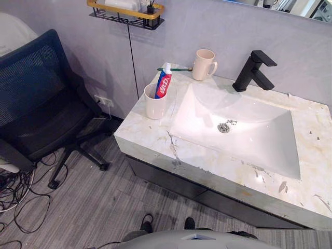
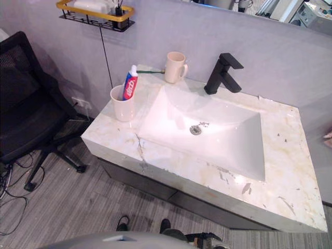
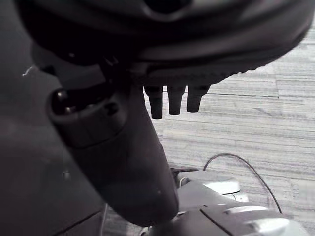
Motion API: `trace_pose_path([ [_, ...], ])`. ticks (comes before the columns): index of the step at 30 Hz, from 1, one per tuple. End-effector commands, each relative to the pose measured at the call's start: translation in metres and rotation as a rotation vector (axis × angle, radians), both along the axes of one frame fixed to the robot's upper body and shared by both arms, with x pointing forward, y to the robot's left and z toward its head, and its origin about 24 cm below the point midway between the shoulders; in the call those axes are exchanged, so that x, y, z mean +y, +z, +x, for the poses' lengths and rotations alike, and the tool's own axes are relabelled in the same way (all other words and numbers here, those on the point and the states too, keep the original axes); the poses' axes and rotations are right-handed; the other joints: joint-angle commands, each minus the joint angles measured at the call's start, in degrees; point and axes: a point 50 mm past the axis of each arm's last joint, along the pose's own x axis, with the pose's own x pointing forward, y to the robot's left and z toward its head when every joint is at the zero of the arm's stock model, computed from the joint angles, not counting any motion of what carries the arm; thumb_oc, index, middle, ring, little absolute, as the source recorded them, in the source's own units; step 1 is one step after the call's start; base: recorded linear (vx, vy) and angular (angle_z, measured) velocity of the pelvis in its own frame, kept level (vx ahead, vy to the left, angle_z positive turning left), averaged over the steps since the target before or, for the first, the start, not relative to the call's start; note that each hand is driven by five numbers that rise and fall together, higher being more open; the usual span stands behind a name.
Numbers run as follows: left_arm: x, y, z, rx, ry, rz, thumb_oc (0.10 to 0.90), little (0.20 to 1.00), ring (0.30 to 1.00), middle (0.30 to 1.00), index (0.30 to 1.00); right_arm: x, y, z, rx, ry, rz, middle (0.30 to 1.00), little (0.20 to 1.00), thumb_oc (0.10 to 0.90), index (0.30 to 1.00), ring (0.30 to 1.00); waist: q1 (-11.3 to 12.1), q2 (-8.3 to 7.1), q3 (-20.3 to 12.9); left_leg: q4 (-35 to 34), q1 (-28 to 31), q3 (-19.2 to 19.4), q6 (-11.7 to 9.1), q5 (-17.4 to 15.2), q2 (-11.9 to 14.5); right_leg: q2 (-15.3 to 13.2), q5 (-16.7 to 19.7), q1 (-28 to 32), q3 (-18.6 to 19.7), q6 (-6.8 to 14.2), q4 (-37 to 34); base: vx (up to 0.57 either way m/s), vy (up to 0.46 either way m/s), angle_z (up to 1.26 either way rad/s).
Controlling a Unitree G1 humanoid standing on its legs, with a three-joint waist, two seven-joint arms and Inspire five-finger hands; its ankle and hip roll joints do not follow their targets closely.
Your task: Organize the bathroom.
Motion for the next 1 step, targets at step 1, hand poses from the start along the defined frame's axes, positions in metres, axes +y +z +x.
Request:
trace_pose_path([
  [1,-0.0218,-0.0030,0.0047,0.042,0.004,-0.052,0.800,0.900,0.900,0.900,0.900,-0.0103,0.0021,0.0019,0.033,0.070,-0.044,0.900,0.900,0.800,0.900,0.900,0.75,1.63,-1.70,0.25,-0.27,-1.20,-1.34,-0.35,0.82,1.30,-3.42,-2.15,-1.75,2.22,2.58,0.00,0.000,0.00],
])
